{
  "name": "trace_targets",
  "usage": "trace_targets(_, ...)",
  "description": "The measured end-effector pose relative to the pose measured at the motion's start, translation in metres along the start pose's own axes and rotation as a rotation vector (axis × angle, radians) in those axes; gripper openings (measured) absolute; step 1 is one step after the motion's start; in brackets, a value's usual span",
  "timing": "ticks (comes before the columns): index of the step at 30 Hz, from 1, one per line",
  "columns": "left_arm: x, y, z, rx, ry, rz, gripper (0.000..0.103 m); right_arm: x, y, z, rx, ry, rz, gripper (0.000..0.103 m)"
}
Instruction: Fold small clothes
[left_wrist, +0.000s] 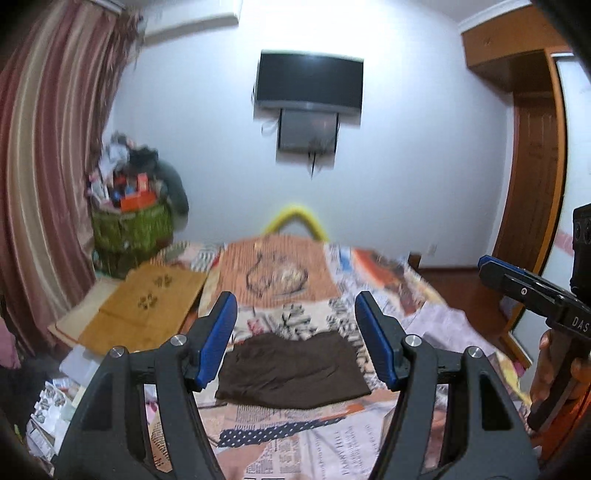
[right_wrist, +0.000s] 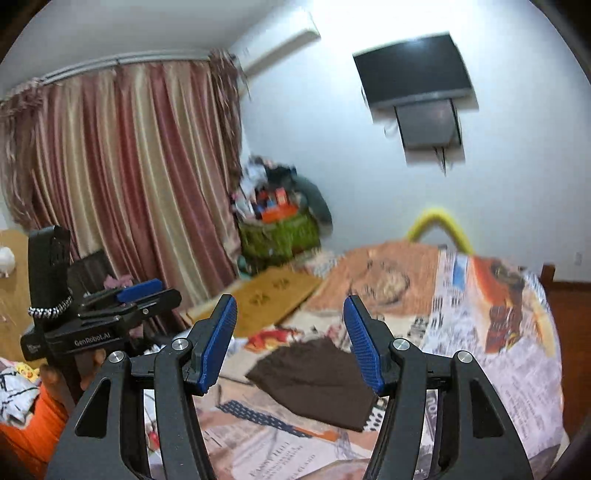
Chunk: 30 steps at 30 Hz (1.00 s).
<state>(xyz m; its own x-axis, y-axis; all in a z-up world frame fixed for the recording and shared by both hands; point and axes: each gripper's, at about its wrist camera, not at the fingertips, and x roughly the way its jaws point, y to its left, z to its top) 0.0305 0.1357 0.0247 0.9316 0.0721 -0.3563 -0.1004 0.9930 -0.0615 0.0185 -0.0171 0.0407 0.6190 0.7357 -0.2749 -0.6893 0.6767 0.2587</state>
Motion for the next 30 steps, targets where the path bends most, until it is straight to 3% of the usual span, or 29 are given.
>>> trace_targets(4,-0.039,-0.012,-0.001,-0.004,-0.092,0.01,0.066,-0.029,0.014,0.001,-0.017,-0.088,-0.009,0.056)
trace_targets(8,-0.063,-0.018,-0.007,-0.021,-0.134,-0.006,0.07,-0.039,0.023,-0.003,-0.023,-0.124,-0.02,0.057)
trace_targets(11,-0.073,-0.02,-0.013,-0.022,-0.15,0.006,0.075,-0.043,0.027,-0.008,-0.026,-0.139,-0.036,0.071)
trace_targets(16,-0.083,-0.023,-0.019,-0.037,-0.159,0.016,0.097,-0.048,0.038,-0.013,-0.056,-0.16,-0.081,0.086)
trace_targets(20,-0.085,-0.021,-0.022,-0.039,-0.16,0.032,0.101,-0.049,0.041,-0.013,-0.061,-0.172,-0.103,0.102)
trace_targets(30,-0.089,-0.02,-0.029,-0.057,-0.147,0.026,0.103,-0.055,0.039,-0.02,-0.061,-0.158,-0.131,0.103)
